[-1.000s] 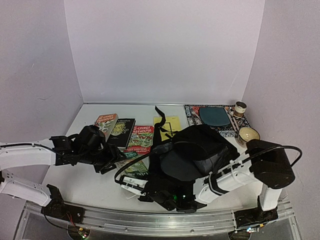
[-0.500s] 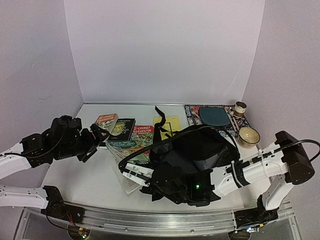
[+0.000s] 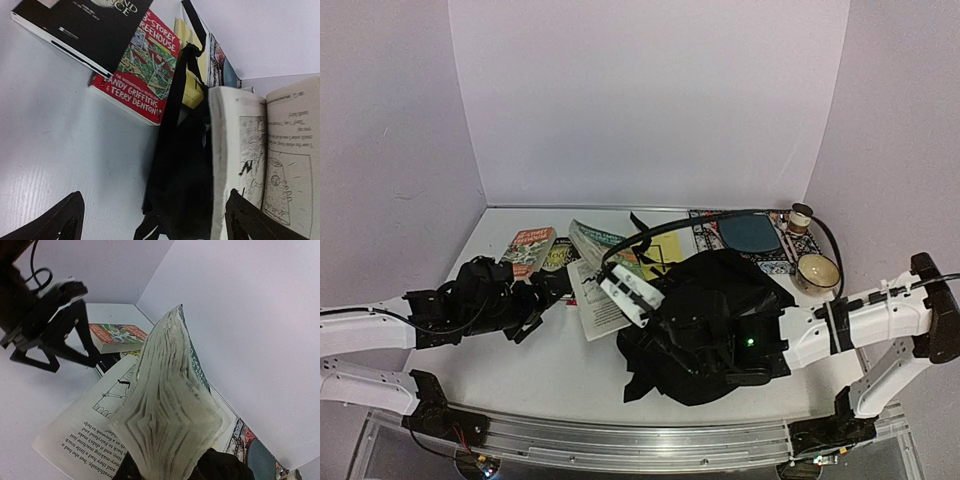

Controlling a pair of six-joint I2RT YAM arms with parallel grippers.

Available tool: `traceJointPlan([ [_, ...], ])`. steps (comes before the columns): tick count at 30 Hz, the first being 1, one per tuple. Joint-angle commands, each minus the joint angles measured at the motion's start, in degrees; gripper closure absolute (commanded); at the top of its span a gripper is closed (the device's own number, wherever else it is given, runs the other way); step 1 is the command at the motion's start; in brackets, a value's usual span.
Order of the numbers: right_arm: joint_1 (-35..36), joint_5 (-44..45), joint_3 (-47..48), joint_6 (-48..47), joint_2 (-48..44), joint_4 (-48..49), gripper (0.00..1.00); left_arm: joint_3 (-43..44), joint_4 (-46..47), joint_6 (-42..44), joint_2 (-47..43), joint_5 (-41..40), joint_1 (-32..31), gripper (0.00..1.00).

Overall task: Pack the student bag
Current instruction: Pass from the right arm to the left

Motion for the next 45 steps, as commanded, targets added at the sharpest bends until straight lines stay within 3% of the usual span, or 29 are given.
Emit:
traceJointPlan([
  [1,-2.1,2.3,-1.7,10.3,-7.5,4.9,1.0,-1.7,19.7,-1.2,3.8,5.6,0.3,0.01],
  [8,-3.9,-0.8,-4.7,17.8,-10.3,4.5,1.0,6.8,21.6,4.6,10.5,9.2,0.2,0.02],
  [16,-11.5,-10.4,-12.0,43.0,-14.0,7.5,1.0,13.2,27.6,6.7,19.0,16.0,0.1,0.08],
  [24,-18.5,-14.9,-19.3,61.4,-18.3,13.7,1.0,21.2,29.9,11.1,23.9,19.4,-0.6,0.08],
  [34,-30.9,-24.7,-24.0,82.1,-23.1,20.8,1.0,13.9,29.7,13.7,17.3,10.9,0.5,0.05],
  [40,-33.1,-32.1,-23.7,93.2,-18.6,32.9,1.0,15.3,29.8,12.7,20.3,14.4,1.2,0.05],
  [45,-33.1,-38.6,-19.9,97.2,-12.1,42.4,1.0,17.5,29.9,12.2,22.4,16.1,1.2,0.05],
])
